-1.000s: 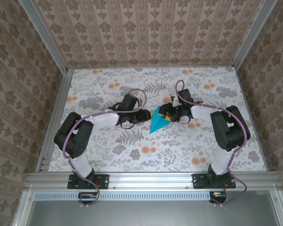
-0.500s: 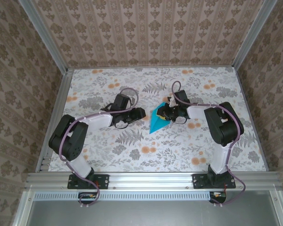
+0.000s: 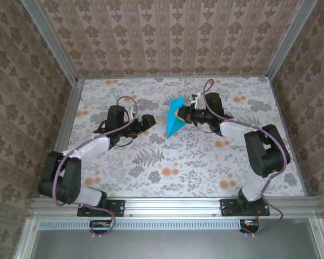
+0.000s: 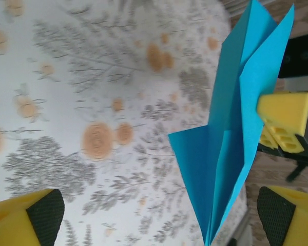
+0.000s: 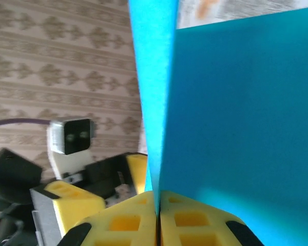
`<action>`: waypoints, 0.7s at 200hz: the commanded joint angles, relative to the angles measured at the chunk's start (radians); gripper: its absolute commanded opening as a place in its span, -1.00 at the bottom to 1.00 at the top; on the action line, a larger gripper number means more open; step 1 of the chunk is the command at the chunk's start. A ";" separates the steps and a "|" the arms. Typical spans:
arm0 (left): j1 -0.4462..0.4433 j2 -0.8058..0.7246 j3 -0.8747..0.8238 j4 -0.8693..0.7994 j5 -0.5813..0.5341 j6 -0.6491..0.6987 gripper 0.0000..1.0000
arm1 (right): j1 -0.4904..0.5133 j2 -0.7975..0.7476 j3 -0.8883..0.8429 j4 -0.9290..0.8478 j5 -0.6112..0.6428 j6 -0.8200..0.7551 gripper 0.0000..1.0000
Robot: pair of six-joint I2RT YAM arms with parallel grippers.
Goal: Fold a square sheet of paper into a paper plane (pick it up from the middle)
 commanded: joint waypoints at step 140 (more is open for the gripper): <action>-0.160 -0.033 0.047 0.465 0.148 -0.242 0.46 | 0.025 -0.064 -0.013 0.346 -0.111 0.409 -0.77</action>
